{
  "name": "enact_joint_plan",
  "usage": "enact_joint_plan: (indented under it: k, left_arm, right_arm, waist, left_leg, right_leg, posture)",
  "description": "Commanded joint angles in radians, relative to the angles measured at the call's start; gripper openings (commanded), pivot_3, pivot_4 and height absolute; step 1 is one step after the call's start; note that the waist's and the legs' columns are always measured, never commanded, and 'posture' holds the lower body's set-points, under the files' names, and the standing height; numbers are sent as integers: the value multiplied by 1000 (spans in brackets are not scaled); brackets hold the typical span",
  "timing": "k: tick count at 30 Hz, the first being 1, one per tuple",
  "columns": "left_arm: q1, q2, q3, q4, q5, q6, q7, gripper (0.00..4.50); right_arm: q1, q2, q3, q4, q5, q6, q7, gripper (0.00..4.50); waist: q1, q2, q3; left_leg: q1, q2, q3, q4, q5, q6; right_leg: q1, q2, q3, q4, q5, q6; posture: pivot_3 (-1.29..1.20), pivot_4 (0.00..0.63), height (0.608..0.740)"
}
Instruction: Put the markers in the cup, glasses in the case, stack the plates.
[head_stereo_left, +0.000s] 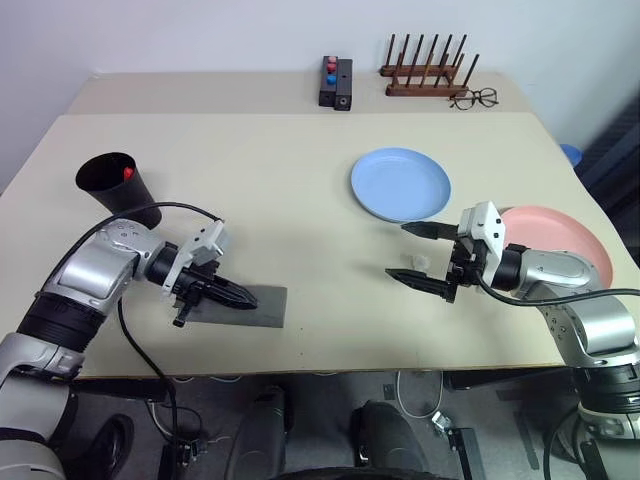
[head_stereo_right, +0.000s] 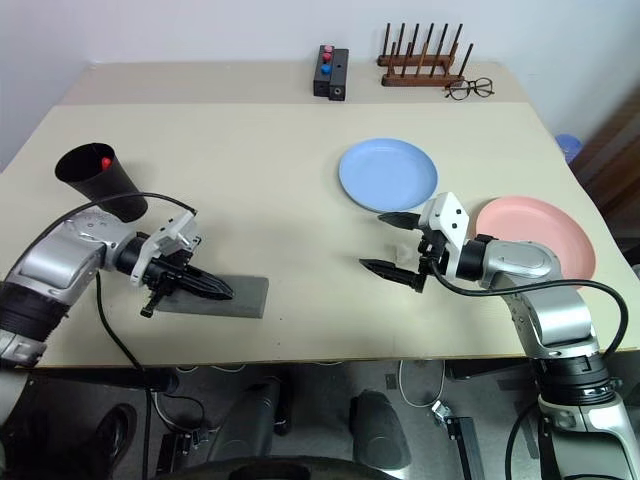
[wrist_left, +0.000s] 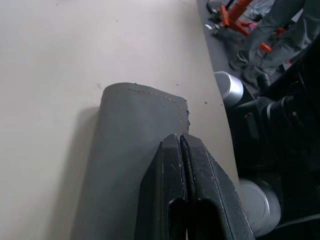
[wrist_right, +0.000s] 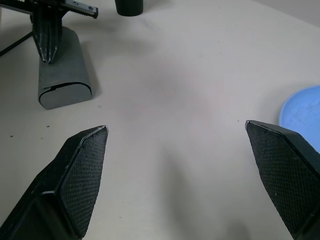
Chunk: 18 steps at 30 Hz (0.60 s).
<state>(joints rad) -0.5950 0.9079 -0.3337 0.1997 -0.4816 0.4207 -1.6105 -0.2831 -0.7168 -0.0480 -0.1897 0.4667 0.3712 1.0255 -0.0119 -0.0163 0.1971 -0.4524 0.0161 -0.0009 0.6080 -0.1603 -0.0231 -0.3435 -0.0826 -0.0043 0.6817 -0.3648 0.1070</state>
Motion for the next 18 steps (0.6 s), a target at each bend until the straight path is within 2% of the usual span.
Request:
enact_joint_plan:
  k: [1,3,6,10,13,18]
  left_arm:
    - [-68,-75,146,31,-88,44,49,18]
    - [-115,-115,214,82,-122,71,71,18]
    - [-167,-174,305,142,-139,18,109,809]
    - [-202,-258,401,165,-139,-49,204,2814]
    - [-164,-276,394,137,-106,-86,198,4361]
    - [-124,-299,388,110,-81,-118,224,4442]
  right_arm:
    - [-26,2,-26,17,-11,-26,-17,4500]
    - [-37,-3,-30,34,-12,-21,-17,4500]
    - [-72,-17,-41,82,-24,14,-48,4500]
    - [-121,-28,-67,160,-67,33,-128,4500]
    - [-163,-64,-73,258,-147,56,-210,4500]
    - [-169,-119,-93,316,-197,72,-249,4500]
  waist:
    - [7,0,0]
    - [8,0,0]
    - [2,0,0]
    - [0,0,0]
    - [-1,0,0]
    - [1,0,0]
  left_leg:
    - [0,0,0,0,0,0]
    - [-1,0,-1,2,0,0]
    - [-2,0,-1,3,0,0]
    - [-2,0,-1,2,0,0]
    - [-2,0,0,2,0,0]
    - [-2,-1,1,2,0,0]
  right_leg:
    - [0,0,0,0,0,-1]
    - [0,0,-1,0,-1,-1]
    - [0,0,-1,0,1,1]
    - [0,2,-2,0,2,2]
    - [-1,4,-2,1,2,3]
    - [-1,4,-1,1,2,3]
  posture:
    - [0,150,740]
    - [0,150,740]
    - [0,150,740]
    - [0,150,740]
    - [0,150,740]
    - [0,150,740]
